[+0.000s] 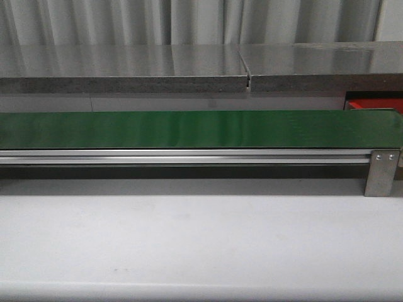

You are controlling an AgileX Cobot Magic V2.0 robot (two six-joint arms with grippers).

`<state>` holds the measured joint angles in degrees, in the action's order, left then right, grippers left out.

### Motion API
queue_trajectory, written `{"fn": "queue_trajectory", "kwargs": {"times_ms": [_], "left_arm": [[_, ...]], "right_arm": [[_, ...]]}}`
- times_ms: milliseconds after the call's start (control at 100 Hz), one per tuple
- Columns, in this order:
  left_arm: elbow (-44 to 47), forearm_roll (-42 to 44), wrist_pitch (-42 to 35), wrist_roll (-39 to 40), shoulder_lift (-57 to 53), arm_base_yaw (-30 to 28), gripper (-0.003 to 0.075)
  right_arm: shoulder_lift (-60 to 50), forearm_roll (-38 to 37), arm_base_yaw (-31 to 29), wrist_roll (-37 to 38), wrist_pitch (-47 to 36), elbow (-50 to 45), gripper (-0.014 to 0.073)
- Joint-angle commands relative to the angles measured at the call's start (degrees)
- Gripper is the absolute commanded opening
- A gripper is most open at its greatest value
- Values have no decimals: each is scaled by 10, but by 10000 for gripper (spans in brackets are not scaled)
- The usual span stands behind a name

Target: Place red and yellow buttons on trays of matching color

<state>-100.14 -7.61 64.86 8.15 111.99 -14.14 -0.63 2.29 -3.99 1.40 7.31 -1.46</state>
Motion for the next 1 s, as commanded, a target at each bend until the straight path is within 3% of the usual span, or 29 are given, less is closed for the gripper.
{"fn": "queue_trajectory", "kwargs": {"times_ms": [0,90,280,380,750,990], "left_arm": [[-20,-3,-17,2,-25,5,171],[-20,-1,-18,2,-24,5,197],[-20,0,-19,2,-24,5,426],[-26,0,-20,2,-24,5,489],[-105,-5,18,20,-42,-1,497],[-106,8,74,39,-47,-49,494]], "right_arm": [[-10,0,-2,-1,-43,13,-117],[-10,0,-2,-1,-43,13,-117],[-10,0,-2,-1,-43,13,-117],[-10,0,-2,-1,-43,13,-117],[-10,0,-2,-1,-43,13,-117],[-10,0,-2,-1,-43,13,-117]]}}
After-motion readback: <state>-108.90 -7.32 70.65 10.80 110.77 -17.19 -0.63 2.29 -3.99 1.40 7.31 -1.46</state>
